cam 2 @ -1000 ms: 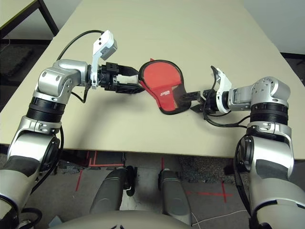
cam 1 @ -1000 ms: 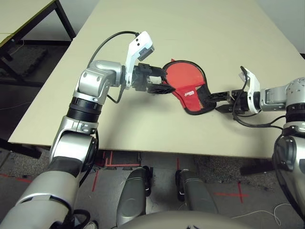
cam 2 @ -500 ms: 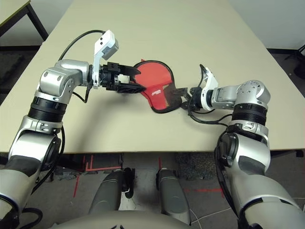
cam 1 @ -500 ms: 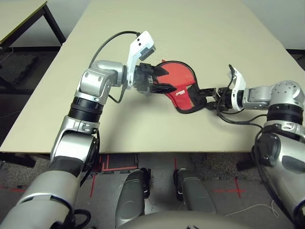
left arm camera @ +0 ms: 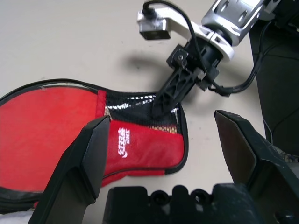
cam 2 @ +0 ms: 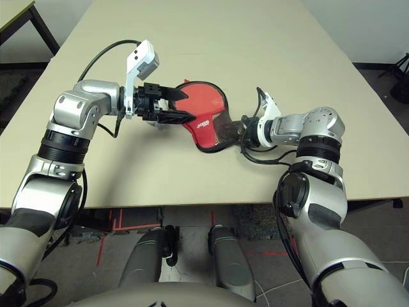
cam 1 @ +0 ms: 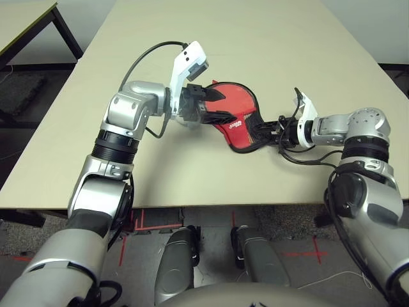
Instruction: Store the ping-pong paddle in its case and zip it.
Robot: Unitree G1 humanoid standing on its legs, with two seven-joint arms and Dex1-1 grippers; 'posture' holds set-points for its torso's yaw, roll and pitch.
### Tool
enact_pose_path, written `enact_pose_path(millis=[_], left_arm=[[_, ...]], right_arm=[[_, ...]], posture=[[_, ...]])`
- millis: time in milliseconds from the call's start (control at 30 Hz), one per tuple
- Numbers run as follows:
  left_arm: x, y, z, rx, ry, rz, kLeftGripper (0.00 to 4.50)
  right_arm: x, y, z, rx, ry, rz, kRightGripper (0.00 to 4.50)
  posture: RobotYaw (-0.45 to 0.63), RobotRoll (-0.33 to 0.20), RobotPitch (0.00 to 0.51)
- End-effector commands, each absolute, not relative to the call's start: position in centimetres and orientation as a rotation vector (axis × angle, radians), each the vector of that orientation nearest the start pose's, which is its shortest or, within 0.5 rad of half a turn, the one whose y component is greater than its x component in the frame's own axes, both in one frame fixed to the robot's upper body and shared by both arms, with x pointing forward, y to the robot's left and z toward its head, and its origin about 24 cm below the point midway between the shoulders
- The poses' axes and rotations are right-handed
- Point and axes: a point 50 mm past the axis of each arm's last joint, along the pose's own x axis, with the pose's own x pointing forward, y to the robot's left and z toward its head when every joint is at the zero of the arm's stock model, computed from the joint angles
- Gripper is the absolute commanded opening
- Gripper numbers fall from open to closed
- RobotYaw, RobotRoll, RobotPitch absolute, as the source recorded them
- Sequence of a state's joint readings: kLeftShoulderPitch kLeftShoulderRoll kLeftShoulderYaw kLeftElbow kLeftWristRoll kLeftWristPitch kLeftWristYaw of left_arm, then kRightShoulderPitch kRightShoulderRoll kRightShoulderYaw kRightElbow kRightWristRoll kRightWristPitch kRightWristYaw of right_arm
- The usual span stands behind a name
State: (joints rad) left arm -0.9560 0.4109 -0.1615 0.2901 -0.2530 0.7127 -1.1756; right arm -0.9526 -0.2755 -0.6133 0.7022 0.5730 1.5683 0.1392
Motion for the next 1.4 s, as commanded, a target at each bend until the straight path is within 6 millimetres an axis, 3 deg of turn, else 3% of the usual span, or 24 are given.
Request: enact_pose_path(millis=[33,67,267,467,667,1033,1400], left_arm=[[34.6,10.8,20.7,0.203,0.262,-1.291,4.50],[34.6,10.8,20.7,0.203,0.262,-1.290,4.50],[34.6,10.9,20.6,0.203,0.261,-1.281,4.50],[34.7,11.0,20.2,0.203,0.271,-1.278,4.50],[35.0,10.5,20.0,0.208,0.272,-1.294,4.50],[35.3,10.1,19.8,0.210,0.270,-1.315,4.50],[35.4,9.8,19.6,0.204,0.273,-1.327,4.50]], right_arm=[[33.8,-17.1,11.5,0.841,1.043,0.442,0.28],[33.7,-17.1,11.5,0.844,1.040,0.438,0.04],[32.3,-18.3,10.8,0.831,0.957,0.367,0.04],[28.3,-17.9,10.2,0.819,0.838,0.367,0.04],[23.5,-16.8,11.0,0.814,0.860,0.376,0.04],[18.4,-14.8,11.0,0.787,0.837,0.256,0.04],[15.8,-14.2,11.2,0.789,0.858,0.215,0.04]], posture=[[0.05,0.000,0.158],[0.05,0.000,0.158],[0.04,0.000,0.163],[0.01,0.000,0.171],[-0.03,0.000,0.175],[-0.06,0.000,0.187],[-0.08,0.000,0.195]])
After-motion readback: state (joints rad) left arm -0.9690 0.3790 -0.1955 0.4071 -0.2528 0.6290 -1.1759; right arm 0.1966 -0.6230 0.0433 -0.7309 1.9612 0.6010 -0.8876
